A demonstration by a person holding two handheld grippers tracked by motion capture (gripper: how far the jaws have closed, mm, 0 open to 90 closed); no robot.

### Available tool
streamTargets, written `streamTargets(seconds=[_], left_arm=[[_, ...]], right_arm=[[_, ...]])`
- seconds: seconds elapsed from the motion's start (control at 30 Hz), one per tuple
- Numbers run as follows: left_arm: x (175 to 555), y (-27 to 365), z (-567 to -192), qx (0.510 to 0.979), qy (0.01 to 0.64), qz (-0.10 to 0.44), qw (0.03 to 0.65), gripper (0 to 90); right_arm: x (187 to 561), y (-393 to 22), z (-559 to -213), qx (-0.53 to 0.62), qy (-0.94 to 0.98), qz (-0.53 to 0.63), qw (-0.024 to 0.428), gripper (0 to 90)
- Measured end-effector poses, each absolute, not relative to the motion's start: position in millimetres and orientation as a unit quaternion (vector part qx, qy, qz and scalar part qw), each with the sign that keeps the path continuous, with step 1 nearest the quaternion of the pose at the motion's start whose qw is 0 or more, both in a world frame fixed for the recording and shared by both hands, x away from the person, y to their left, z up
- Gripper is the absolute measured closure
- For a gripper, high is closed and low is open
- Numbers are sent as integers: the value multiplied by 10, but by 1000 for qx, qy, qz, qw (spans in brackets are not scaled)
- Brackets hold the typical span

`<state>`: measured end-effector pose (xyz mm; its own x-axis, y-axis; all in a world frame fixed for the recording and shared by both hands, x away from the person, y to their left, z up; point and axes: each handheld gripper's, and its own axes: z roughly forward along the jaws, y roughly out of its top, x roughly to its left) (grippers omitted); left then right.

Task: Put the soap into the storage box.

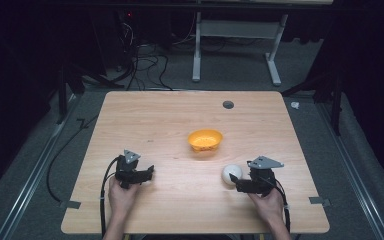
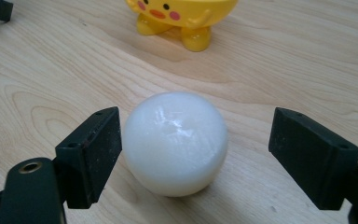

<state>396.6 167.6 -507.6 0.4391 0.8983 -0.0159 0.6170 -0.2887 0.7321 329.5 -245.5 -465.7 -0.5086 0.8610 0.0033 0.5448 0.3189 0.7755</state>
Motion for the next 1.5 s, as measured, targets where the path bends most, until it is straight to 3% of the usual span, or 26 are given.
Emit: streamTargets(seconds=[0.57, 1.0, 1.5], left_arm=[[3966, 1675, -5075, 776, 489, 205, 342, 193], [3966, 1675, -5075, 776, 489, 205, 342, 193], [3966, 1674, -5075, 776, 489, 205, 342, 193]], right_arm=[[3436, -2288, -4825, 444, 806, 346, 185, 156], [3473, -2263, -4929, 443, 814, 331, 176, 245], [3456, -2269, -4939, 447, 810, 334, 179, 250]])
